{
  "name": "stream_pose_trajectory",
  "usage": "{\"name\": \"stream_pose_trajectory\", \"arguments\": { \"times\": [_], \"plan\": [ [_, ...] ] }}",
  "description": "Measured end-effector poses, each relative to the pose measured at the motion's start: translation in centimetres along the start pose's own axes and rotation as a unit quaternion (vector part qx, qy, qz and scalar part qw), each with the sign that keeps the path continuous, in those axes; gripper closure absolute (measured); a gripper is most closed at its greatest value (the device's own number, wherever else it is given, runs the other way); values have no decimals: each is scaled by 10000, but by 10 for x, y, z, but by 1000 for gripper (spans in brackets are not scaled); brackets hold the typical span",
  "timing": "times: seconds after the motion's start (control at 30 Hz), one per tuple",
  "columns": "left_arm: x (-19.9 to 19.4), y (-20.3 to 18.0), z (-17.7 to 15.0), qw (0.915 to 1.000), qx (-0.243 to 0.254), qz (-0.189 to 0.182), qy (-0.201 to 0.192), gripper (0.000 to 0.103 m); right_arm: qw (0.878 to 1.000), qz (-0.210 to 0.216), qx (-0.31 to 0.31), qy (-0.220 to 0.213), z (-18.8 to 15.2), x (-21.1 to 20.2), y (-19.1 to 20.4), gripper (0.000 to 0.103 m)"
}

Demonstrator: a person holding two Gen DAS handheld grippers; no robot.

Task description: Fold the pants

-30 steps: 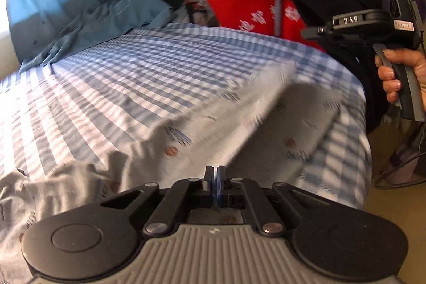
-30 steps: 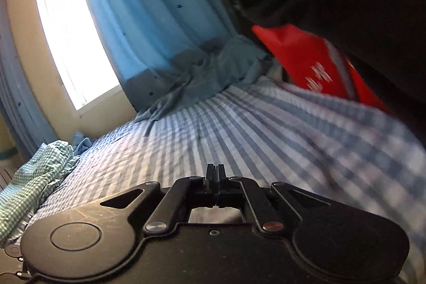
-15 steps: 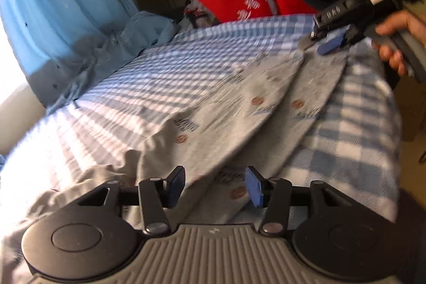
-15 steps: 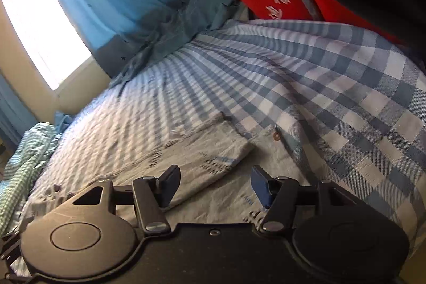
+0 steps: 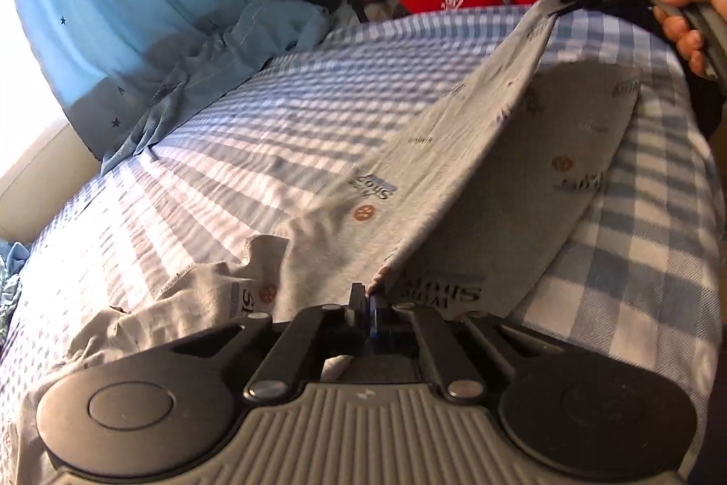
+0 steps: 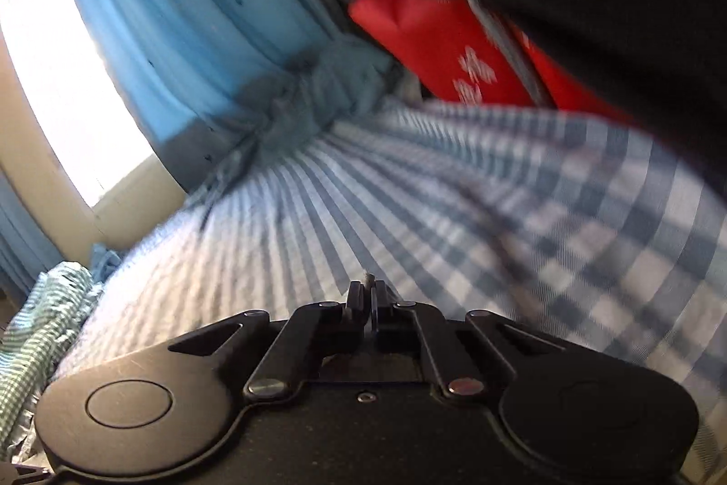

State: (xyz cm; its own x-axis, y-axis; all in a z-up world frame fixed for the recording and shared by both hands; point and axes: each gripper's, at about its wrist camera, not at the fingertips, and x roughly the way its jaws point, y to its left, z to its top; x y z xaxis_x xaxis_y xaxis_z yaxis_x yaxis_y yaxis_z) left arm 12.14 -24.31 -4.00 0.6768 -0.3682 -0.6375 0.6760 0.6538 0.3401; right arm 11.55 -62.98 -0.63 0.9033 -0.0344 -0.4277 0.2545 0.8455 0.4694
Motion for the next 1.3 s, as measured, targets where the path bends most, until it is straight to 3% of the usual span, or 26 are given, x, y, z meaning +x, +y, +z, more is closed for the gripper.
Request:
{"name": "stream_pose_trajectory", "arguments": {
  "times": [0.13,0.27,0.33,0.37,0.4,0.5,0.67,0.87,0.97,1.07,1.1,1.3],
  "plan": [
    [-6,-7,-7,9996,247,-105,-85,103,9993,-118,-193,-308,-17,-43,-7,102],
    [-2,-18,-21,9983,539,-233,68,103,9984,-497,-255,92,-57,-52,-27,102],
    [-1,-23,-25,9979,607,-203,47,103,9985,-456,-140,274,-67,-50,-35,101],
    [-2,-23,-25,9979,613,-191,34,103,9985,-423,-171,319,-68,-50,-36,96],
    [-2,-24,-25,9981,583,-199,39,103,9983,-435,-260,303,-67,-50,-34,86],
    [0,-22,-23,9987,451,-237,81,103,9959,-520,-730,95,-52,-50,-24,71],
    [1,-24,-23,9989,427,-177,97,103,9858,-415,-1554,475,-24,-11,-7,69],
    [2,-21,-22,9993,303,-171,118,103,9633,-465,-2350,1210,-27,41,-1,67],
    [4,-21,-22,9993,317,-156,108,103,9597,-352,-2487,1262,-28,46,-1,69],
    [4,-21,-22,9994,286,-152,92,103,9582,-226,-2586,1203,-28,45,0,95],
    [4,-20,-21,9995,265,-158,90,103,9577,-191,-2612,1197,-29,45,1,98],
    [-3,-20,-17,9998,168,-130,-34,103,9573,-375,-2727,885,-20,32,6,101]
  ]
}}
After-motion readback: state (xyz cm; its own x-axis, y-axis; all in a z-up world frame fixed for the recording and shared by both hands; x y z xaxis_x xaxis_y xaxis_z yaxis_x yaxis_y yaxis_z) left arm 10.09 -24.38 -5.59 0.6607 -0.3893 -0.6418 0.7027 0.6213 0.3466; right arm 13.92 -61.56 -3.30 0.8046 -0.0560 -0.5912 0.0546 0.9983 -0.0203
